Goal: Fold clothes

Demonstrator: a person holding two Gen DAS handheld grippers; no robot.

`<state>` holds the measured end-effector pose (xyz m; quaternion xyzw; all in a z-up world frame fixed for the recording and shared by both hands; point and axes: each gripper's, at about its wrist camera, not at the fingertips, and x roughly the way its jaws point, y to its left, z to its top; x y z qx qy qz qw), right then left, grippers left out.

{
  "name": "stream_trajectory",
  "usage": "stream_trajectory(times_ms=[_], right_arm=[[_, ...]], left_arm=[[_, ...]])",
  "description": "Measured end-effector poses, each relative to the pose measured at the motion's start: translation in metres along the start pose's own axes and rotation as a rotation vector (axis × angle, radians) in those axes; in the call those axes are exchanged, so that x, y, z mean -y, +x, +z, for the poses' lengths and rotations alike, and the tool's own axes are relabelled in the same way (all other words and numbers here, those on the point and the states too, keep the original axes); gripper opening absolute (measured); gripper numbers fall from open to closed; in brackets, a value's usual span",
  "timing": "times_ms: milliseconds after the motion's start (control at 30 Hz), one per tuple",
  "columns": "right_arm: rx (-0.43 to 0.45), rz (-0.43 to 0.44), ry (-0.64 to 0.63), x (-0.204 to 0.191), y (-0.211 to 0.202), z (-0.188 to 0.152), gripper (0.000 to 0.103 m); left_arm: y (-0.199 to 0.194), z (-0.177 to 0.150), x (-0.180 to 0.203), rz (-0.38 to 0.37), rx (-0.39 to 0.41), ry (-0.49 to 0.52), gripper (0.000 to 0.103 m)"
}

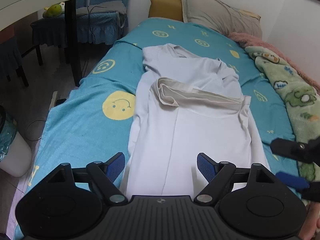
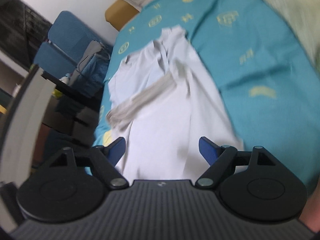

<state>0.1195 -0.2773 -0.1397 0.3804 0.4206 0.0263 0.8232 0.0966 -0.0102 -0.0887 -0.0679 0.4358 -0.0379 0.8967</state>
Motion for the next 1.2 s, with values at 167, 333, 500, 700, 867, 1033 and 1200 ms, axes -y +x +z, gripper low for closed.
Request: stream_trajectory(times_ms=[167,333,500,700,867,1033,1200], right_arm=[[-0.076,0.069,0.167,0.018,-0.009,-0.017,0.082],[-0.129,0.075,0.307,0.031,0.002,-0.027,0.083],[-0.170,0.060,0.354,0.033,0.012,-0.033,0.083],[-0.174,0.036,0.369,0.036,0.020,-0.035,0.083],[-0.119,-0.021,0.396,0.046,0.022,-0.028,0.082],[0.006,-0.090,0.429,0.059,0.011,-0.020,0.072],[0.000,-0.089,0.453,0.064,0.015,-0.020,0.047]], left_arm=[[0.011,-0.001,-0.004,-0.010,-0.026,-0.003,0.081],[0.023,-0.001,-0.010,-0.014,-0.055,-0.010,0.081],[0.035,-0.002,-0.011,-0.006,-0.100,-0.013,0.081],[0.044,-0.003,-0.010,-0.002,-0.132,-0.010,0.081],[0.049,-0.004,-0.009,0.004,-0.141,-0.006,0.082],[0.049,-0.005,-0.006,0.007,-0.142,0.011,0.084],[0.045,-0.001,-0.016,-0.048,-0.142,-0.059,0.084]])
